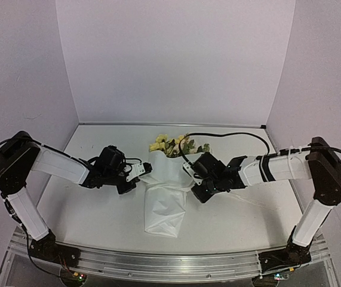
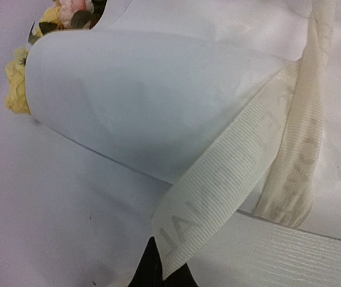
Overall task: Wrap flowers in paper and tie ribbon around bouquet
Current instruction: Tie the ribbon on the folded bouquet.
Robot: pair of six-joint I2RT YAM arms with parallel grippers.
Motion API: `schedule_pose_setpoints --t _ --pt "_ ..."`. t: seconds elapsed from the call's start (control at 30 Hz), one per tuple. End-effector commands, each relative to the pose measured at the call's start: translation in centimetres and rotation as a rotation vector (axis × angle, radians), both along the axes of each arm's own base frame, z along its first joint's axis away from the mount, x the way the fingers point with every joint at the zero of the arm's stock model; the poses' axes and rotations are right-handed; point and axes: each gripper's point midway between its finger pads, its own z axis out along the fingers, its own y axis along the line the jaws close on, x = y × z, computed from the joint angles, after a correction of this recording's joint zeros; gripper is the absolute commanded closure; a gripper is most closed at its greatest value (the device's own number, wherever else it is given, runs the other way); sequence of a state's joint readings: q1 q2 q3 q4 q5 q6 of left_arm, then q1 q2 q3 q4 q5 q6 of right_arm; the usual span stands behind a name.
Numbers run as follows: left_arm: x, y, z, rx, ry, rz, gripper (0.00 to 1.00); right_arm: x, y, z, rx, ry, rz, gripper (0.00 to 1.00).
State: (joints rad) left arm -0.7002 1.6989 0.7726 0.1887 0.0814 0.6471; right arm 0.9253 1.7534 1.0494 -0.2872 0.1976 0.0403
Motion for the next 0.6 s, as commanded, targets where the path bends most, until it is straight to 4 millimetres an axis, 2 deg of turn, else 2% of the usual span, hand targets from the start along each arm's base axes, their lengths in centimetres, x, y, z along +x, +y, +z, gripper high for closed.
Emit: schedule_pose_setpoints --t 0.0,0.17,0.3,0.4,0.47,0.57 --pt "1.6 1.0 1.1 -0.048 0.139 0.269 1.00 -0.4 -3.0 -0.2 -0.079 0.098 -0.185 1.00" --pt "2.2 1.7 0.6 -0.111 0.293 0.508 1.00 -0.5 -4.1 -0.8 -0.082 0.146 -0.288 1.00" --pt "1.9 2.3 0.2 -0.165 0.378 0.648 1.00 -0.7 -6.6 -0.9 -0.058 0.194 -0.432 1.00" --pt "2.7 5.5 0.1 -0.258 0.441 0.873 1.00 -1.3 -9.9 -1.6 0.003 0.247 -0.610 1.00" --pt "3.0 8.2 0.1 -0.397 0.546 1.015 1.00 -1.7 -12.2 -2.0 0.042 0.258 -0.714 1.00" --pt "2.4 12.1 0.0 -0.618 0.696 1.156 1.00 -2.4 -15.0 -3.2 0.155 0.266 -0.874 1.00"
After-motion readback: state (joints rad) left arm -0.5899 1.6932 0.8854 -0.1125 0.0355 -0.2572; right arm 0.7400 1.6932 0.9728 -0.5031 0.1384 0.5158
